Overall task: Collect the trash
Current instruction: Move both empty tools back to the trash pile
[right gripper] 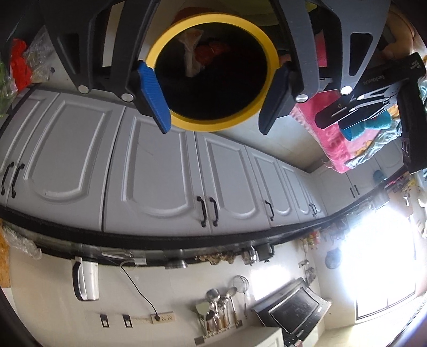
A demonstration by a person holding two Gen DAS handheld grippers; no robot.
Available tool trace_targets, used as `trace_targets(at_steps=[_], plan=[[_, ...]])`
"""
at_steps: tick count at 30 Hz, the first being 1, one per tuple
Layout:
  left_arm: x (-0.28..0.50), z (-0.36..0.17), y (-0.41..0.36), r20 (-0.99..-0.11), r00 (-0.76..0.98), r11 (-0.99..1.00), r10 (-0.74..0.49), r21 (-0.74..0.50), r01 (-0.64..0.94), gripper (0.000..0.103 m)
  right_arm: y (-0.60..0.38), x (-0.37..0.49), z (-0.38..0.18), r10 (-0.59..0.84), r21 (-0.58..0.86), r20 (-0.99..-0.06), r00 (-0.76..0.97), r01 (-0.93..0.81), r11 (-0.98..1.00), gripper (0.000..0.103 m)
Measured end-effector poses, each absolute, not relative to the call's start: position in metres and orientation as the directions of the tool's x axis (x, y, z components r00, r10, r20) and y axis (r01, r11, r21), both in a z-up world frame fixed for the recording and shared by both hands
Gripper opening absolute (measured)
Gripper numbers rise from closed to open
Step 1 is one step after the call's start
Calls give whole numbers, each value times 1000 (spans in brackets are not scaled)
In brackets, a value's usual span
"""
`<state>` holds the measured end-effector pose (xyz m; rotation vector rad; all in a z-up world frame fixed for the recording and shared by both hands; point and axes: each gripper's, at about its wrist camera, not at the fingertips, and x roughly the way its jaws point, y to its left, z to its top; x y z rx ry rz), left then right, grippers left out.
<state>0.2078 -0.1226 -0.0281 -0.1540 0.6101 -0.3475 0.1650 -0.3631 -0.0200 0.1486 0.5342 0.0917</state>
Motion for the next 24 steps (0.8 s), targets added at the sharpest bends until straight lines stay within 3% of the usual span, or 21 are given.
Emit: trace_targets(at_steps=[8,24], plan=[[189,-10,-103,-494,799,938,-343,-232,258,92,-343,151,-3,167,152,-450,877,-109,982,74],[162,10,-59,-435,861,959,-264,-217,184,92,-298,135,11,244,107,-420,874,-219,970,75]])
